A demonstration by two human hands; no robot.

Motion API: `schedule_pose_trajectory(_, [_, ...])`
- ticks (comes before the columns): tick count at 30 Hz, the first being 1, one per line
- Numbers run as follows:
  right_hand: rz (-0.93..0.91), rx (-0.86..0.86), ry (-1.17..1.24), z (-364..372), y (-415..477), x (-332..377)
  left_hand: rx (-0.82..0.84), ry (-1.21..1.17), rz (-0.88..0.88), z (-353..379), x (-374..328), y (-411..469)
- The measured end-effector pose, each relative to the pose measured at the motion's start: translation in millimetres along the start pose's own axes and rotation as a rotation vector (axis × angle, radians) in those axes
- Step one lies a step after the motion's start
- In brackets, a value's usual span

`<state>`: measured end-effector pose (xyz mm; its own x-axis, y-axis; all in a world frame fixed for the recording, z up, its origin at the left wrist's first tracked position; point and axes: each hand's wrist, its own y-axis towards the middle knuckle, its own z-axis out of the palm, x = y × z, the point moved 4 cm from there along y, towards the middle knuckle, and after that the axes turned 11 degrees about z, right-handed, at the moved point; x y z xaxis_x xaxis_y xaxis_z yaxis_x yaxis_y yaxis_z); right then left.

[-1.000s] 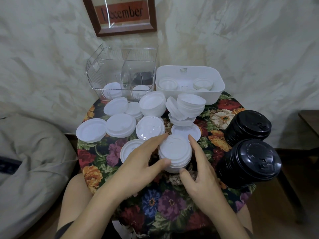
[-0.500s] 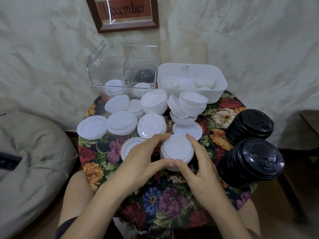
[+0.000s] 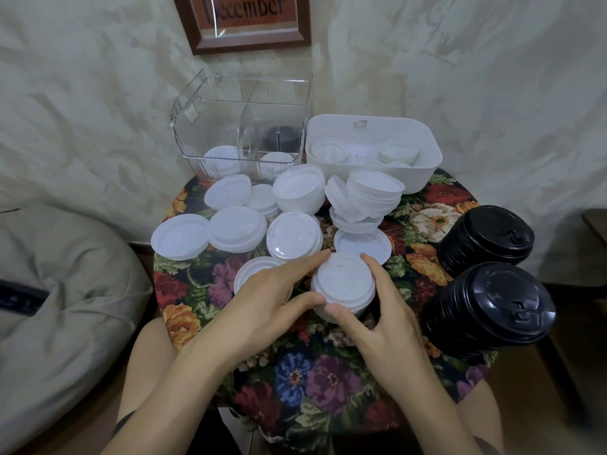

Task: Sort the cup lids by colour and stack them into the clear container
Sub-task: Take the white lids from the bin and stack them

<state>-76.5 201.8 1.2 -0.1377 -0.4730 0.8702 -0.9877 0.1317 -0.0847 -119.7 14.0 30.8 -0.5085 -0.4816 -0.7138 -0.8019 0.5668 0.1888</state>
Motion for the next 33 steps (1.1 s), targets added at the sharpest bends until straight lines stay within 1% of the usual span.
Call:
schedule_pose_trajectory(4, [0.011,-0.042,-0.024,3,0,0,-0.050,0.050,0.046,0,1,-5])
schedule_pose_trajectory(8, [0.020,-0.058,-0.042,3,0,-1,-0.214,0.286,0.103,-6,14,-23])
schedule_pose_trajectory(10, [0.022,-0.057,-0.040,3,0,-1,-0.268,0.355,0.114,-9,23,-32])
schedule_pose_trajectory(12, [0.026,-0.056,-0.036,3,-1,-1,-0.266,0.392,0.106,-10,31,-41])
schedule_pose_trajectory(15, [0.033,-0.053,-0.032,2,-1,-1,-0.211,0.391,0.011,-11,39,-52])
schedule_pose_trajectory(18, [0.043,-0.045,-0.046,3,-1,0,-0.265,0.372,0.018,-16,33,-56])
schedule_pose_trajectory(20, [0.043,-0.037,-0.053,3,-2,1,-0.354,0.272,-0.033,-24,20,-55])
schedule_pose_trajectory(21, [0.041,-0.035,-0.055,3,-2,1,-0.407,0.176,-0.067,-26,16,-53])
schedule_pose_trajectory(23, [0.040,-0.037,-0.057,3,-2,1,-0.491,-0.088,-0.120,-29,11,-47])
schedule_pose_trajectory(26, [0.028,-0.039,-0.062,3,-1,2,-0.565,-0.380,-0.104,-27,3,-29])
schedule_pose_trajectory(28, [0.017,-0.039,-0.074,3,-1,3,-0.579,-0.480,-0.087,-25,-2,-18])
schedule_pose_trajectory(33, [-0.008,-0.039,-0.085,3,-2,4,-0.510,-0.560,-0.079,-22,-12,6])
